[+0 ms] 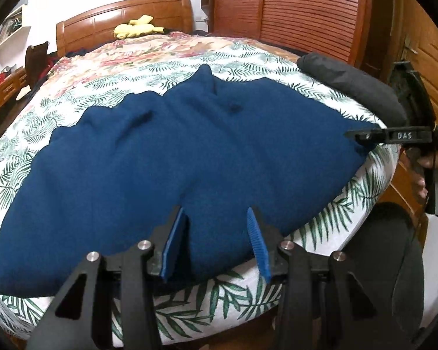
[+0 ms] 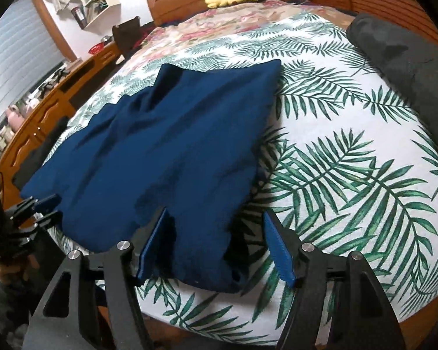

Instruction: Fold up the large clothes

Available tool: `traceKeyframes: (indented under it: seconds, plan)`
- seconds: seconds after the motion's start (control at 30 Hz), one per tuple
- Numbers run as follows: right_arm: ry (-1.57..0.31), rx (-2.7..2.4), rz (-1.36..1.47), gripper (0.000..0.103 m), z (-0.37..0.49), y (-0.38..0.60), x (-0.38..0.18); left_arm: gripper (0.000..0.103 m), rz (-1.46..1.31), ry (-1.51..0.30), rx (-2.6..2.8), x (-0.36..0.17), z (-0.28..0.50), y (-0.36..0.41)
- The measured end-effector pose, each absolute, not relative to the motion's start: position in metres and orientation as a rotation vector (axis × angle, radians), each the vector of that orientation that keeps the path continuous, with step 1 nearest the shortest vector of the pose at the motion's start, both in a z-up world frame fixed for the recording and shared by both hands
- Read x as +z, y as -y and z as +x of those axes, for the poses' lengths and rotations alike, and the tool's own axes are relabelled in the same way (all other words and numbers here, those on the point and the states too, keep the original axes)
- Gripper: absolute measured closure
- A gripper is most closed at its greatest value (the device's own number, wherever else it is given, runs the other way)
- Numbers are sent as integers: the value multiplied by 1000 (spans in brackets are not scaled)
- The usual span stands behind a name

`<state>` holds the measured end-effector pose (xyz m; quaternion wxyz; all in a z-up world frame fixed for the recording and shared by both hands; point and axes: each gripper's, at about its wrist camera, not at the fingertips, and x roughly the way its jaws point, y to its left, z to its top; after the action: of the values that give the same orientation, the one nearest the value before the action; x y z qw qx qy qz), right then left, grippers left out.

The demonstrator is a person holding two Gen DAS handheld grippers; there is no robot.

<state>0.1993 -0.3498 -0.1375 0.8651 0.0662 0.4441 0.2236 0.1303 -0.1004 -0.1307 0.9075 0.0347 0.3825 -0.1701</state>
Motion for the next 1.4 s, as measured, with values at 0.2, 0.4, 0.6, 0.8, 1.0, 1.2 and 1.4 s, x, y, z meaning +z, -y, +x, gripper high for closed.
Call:
traceKeyframes:
  seconds: [0.2, 0.4, 0.6, 0.8, 1.0, 1.2, 1.4]
  plan:
    - [-893, 481, 90, 70, 195, 343, -134, 60, 86, -772, -387, -124, 128, 113]
    - [-794, 508, 142, 85, 189, 349, -114, 60, 143, -795, -359, -134, 135, 122]
    - [-687, 556, 143, 87, 183, 330, -81, 60, 106, -795, -353, -133, 134, 115]
    - [-639, 637, 87, 89, 187, 291, -50, 60, 66, -745, -319, -110, 126, 83]
    - [-597, 749, -13, 92, 190, 221, -24, 60, 14, -680, -229, -83, 111, 22]
    - [-577, 861, -119, 100, 189, 128, -11, 60, -17, -636, -135, -68, 93, -41]
    - [-563, 1007, -163, 100, 185, 28, -8, 60, -48, -628, -48, -69, 72, -95]
